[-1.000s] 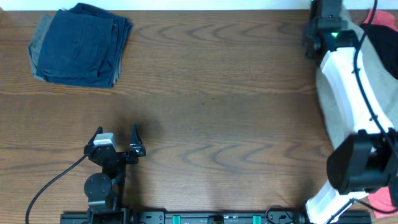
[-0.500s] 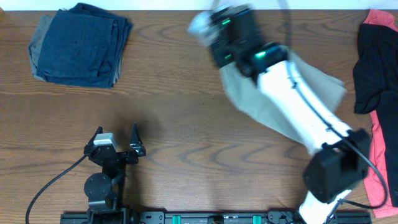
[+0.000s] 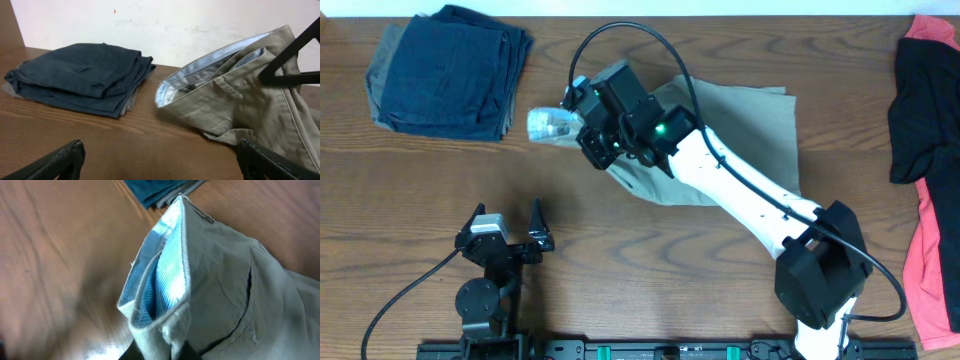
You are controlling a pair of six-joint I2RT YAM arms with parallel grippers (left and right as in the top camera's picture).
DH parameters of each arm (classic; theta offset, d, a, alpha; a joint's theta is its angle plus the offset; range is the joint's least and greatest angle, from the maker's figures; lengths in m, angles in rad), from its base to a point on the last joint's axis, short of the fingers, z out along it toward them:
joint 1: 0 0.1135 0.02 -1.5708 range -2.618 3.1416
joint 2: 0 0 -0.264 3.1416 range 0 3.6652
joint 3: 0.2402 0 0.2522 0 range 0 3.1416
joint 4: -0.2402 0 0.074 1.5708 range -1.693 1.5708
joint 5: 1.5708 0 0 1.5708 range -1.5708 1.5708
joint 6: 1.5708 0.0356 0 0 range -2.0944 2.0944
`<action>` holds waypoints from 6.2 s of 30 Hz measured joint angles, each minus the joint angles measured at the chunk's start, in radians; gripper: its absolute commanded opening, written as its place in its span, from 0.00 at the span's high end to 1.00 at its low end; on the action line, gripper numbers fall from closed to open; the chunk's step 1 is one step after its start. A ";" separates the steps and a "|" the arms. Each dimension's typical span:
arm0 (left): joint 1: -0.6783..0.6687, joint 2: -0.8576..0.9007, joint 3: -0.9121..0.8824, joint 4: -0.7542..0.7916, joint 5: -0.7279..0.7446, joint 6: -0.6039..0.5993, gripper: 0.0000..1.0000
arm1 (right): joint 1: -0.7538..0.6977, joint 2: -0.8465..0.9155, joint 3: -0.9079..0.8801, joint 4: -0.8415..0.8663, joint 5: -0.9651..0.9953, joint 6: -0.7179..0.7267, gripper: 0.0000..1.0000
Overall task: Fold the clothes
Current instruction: 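Drag the khaki pants left to the table center and release, then grasp the right edge of the pants and pull it rightward to flatten, then move the left gripper to the left end of the khaki pants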
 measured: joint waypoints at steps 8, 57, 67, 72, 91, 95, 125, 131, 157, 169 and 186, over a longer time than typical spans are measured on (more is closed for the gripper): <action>0.000 0.000 0.000 0.000 0.000 0.000 0.02 | -0.017 -0.003 0.000 -0.046 -0.002 0.020 0.01; 0.000 0.000 0.000 0.000 0.000 0.000 0.02 | -0.827 -0.142 -0.652 0.016 0.110 0.126 0.48; 0.000 0.000 0.000 0.000 0.000 0.000 0.02 | -0.827 -0.143 -0.666 0.017 0.102 0.126 0.99; 0.000 0.000 0.000 0.000 0.000 0.000 0.02 | -0.826 -0.143 -0.667 0.012 0.092 0.155 0.98; 0.000 0.000 0.000 0.000 0.000 0.000 0.02 | -0.913 -0.342 -0.637 -0.214 0.241 0.180 0.99; 0.000 0.000 0.000 0.000 0.000 0.000 0.02 | -0.912 -0.345 -0.626 -0.208 0.255 0.177 0.45; 0.000 0.000 0.000 0.000 0.000 0.000 0.02 | -1.023 -0.345 -0.393 -0.169 0.495 0.169 0.01; 0.000 0.000 0.000 0.000 0.000 0.000 0.02 | -1.023 -0.345 -0.393 -0.171 0.505 0.169 0.01; 0.000 0.000 0.000 0.055 0.306 -0.298 0.02 | -1.023 -0.345 -0.393 -0.172 0.509 0.169 0.01; 0.000 0.391 0.447 -0.305 0.306 -0.190 0.02 | -1.023 -0.345 -0.393 -0.172 0.512 0.169 0.01; -0.001 1.519 1.189 -0.663 0.280 -0.052 0.02 | -1.023 -0.345 -0.393 -0.172 0.513 0.169 0.01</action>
